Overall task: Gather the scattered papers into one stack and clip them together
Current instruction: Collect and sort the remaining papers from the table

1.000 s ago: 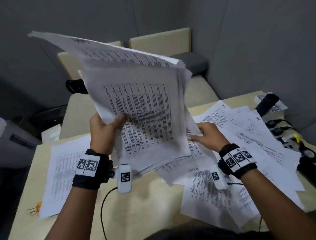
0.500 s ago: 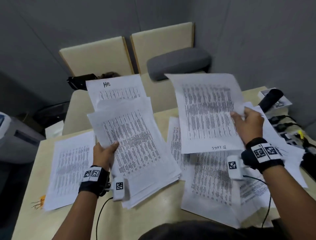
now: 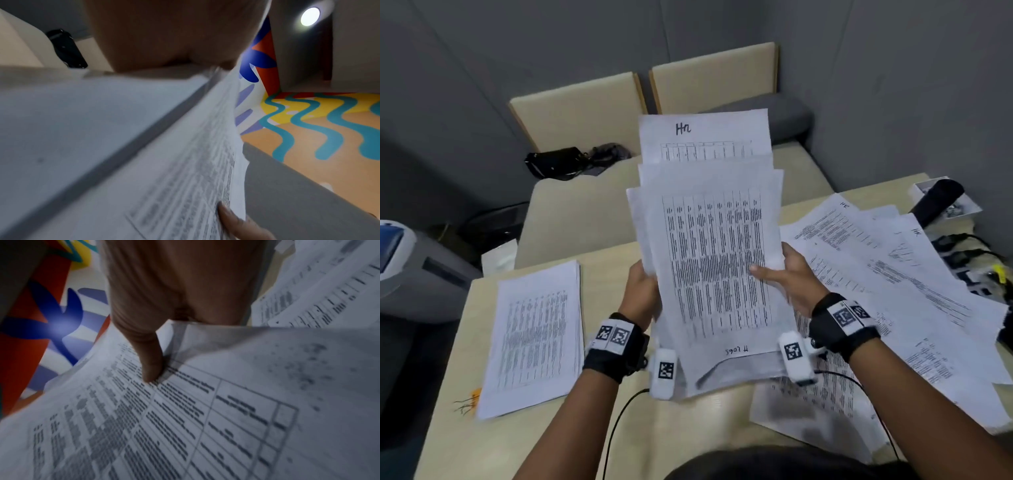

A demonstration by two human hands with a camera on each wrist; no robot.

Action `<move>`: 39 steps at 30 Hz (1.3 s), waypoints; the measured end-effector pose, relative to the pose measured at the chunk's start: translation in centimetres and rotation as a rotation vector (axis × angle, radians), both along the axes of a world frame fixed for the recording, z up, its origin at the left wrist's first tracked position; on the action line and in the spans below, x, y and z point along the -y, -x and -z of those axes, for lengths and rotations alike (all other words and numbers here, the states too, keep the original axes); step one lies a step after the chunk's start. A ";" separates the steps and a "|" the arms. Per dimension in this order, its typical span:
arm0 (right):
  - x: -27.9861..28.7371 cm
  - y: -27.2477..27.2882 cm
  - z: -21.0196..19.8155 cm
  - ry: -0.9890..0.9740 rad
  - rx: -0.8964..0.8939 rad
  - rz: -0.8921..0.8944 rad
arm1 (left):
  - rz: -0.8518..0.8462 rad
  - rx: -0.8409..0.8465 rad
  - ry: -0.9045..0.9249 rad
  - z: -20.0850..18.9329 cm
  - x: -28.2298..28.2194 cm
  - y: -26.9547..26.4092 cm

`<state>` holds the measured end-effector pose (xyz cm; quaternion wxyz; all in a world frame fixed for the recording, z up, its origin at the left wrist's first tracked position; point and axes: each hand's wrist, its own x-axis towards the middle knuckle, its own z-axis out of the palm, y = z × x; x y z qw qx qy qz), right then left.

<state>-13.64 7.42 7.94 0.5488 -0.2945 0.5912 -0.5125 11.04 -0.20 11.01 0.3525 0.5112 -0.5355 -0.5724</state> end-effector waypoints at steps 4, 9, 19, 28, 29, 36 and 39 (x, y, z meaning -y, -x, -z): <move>0.2 -0.2 -1.4 0.087 -0.208 0.045 | 0.011 -0.303 -0.081 -0.7 -0.9 1.0; 0.6 0.1 -3.9 0.177 -0.266 0.192 | 0.064 -0.116 0.247 -2.6 -0.7 2.1; -0.2 0.7 -2.2 0.098 -0.262 0.094 | 0.086 -0.073 0.160 1.7 -0.1 1.9; 0.1 1.2 -0.6 0.080 -0.150 0.117 | 0.113 -0.205 0.086 1.7 1.2 2.4; 0.1 1.1 -0.4 0.084 -0.138 0.129 | 0.109 -0.239 0.068 1.7 1.3 2.5; 0.5 -0.8 1.3 -0.043 -0.139 0.121 | 0.099 -0.081 -0.099 4.4 1.4 4.4; 0.3 -0.7 1.7 -0.070 -0.123 0.204 | 0.051 0.044 -0.101 5.9 1.5 4.4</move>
